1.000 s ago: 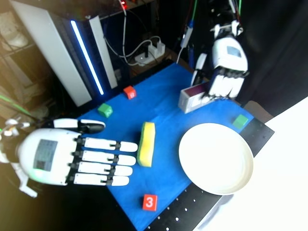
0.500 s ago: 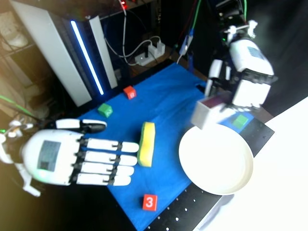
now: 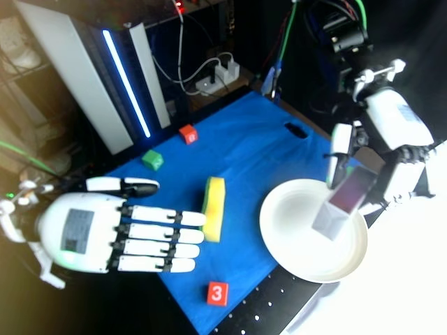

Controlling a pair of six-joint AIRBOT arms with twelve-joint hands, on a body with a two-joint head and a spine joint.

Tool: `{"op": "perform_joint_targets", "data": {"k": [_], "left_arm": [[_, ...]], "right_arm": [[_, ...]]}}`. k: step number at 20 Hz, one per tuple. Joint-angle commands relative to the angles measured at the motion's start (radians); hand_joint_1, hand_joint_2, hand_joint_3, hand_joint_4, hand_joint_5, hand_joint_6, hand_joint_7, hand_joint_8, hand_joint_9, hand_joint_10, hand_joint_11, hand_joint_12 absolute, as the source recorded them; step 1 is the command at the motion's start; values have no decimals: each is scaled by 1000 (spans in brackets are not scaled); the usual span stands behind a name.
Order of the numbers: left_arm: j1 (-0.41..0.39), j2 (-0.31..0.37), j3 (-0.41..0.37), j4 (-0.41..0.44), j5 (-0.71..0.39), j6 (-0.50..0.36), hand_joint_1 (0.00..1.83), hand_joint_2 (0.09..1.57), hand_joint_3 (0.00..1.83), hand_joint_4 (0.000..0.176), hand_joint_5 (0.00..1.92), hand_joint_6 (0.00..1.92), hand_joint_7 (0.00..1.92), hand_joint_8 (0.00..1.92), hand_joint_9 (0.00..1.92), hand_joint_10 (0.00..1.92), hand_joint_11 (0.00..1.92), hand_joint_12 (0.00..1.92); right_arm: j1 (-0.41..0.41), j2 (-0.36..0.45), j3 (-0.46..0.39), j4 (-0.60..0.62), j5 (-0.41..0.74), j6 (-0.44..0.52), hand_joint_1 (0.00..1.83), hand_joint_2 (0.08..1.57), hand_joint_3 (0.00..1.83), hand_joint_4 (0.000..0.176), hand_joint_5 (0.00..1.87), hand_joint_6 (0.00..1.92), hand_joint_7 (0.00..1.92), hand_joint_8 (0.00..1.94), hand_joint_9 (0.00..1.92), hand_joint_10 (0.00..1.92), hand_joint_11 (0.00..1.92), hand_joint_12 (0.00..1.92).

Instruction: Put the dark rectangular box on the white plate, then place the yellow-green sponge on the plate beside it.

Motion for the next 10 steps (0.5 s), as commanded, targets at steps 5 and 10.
{"op": "perform_joint_targets", "data": {"k": [5, 10], "left_arm": [[-18, -30, 39, -5, -83, -2, 1078, 907, 0, 0, 663, 36, 721, 52, 808, 56, 476, 802], [-8, -20, 18, -12, -106, -3, 945, 877, 0, 109, 375, 0, 388, 0, 381, 0, 31, 740]], "right_arm": [[32, -18, 17, 15, 108, 15, 601, 1114, 2, 9, 124, 2, 120, 3, 160, 0, 141, 84], [32, -20, 18, 15, 108, 15, 595, 1127, 5, 0, 122, 0, 125, 3, 162, 4, 142, 79]]}}
